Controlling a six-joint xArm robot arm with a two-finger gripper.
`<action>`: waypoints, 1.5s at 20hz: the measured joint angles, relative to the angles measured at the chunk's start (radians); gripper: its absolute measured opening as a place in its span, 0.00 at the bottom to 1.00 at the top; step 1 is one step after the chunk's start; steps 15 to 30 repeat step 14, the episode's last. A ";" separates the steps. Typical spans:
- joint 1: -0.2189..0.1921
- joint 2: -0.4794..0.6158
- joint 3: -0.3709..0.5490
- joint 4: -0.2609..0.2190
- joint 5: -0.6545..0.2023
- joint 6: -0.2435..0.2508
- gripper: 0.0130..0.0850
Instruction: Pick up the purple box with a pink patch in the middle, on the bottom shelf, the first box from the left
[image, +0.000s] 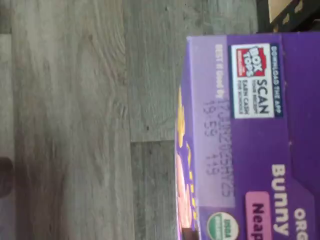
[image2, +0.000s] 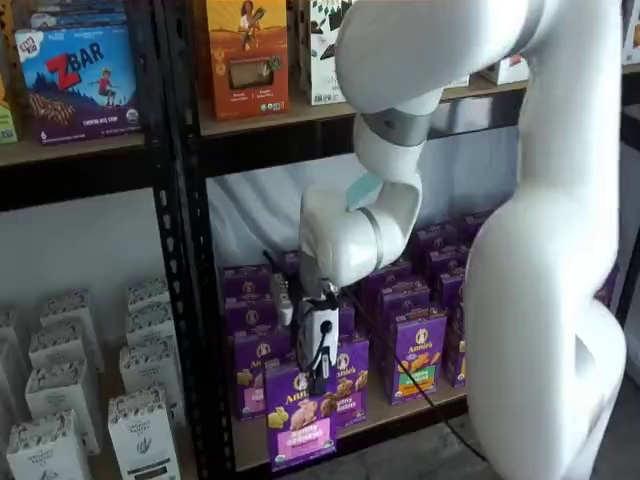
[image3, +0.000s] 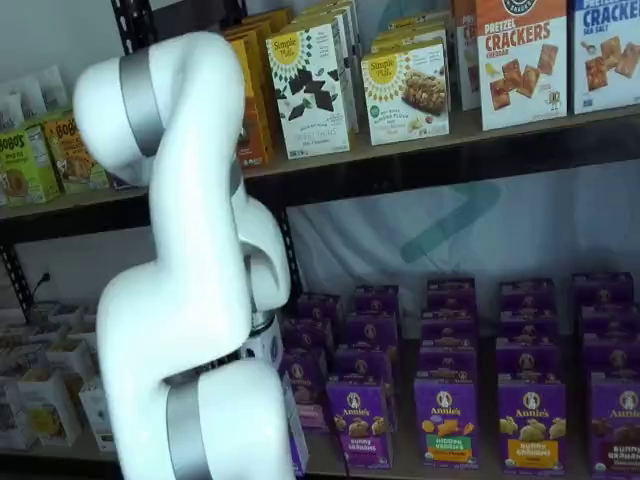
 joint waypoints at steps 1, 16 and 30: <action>0.002 -0.022 0.012 -0.011 0.007 0.013 0.22; -0.010 -0.266 0.107 -0.030 0.168 0.025 0.22; -0.010 -0.266 0.107 -0.030 0.168 0.025 0.22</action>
